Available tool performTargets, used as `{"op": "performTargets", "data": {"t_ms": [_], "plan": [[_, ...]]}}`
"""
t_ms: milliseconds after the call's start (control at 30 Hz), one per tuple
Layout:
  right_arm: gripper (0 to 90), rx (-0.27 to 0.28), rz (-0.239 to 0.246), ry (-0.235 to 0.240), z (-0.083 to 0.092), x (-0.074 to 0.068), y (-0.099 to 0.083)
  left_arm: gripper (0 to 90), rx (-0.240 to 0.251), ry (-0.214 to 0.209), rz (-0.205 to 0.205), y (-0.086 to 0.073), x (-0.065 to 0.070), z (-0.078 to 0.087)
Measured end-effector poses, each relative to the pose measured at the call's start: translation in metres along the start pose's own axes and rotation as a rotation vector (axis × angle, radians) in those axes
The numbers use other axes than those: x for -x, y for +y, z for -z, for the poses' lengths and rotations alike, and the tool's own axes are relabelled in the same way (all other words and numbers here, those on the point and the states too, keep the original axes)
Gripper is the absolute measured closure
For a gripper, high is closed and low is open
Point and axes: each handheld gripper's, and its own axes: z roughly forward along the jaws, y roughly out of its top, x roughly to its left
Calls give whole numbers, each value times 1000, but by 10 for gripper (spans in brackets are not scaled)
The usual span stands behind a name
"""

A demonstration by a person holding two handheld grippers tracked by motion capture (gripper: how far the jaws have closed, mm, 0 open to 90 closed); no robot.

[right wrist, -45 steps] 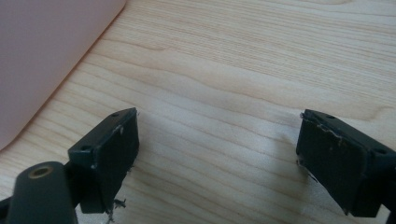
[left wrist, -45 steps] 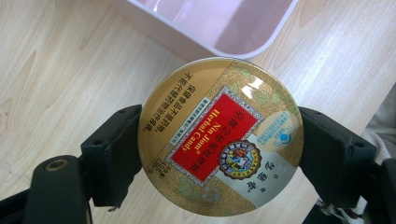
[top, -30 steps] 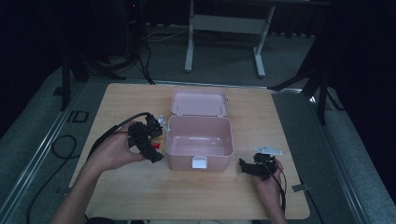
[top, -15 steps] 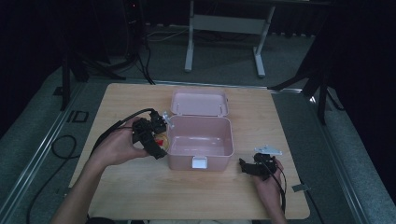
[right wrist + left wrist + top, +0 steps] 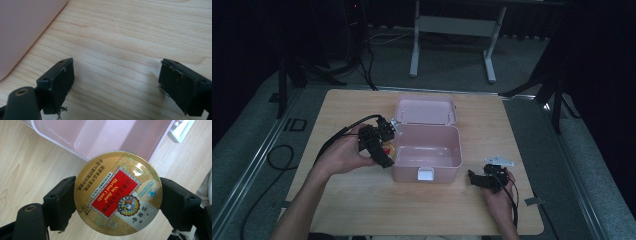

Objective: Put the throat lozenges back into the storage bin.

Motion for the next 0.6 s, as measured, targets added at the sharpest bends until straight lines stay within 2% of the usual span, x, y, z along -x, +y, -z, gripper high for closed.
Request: {"op": "performTargets", "data": {"t_ms": [267, 600], "plan": [[130, 0, 0, 0, 0, 0, 0, 204, -14, -5, 0, 6, -1, -3], [130, 0, -1, 0, 0, 0, 0, 204, -22, -18, 0, 14, -4, 2]]}}
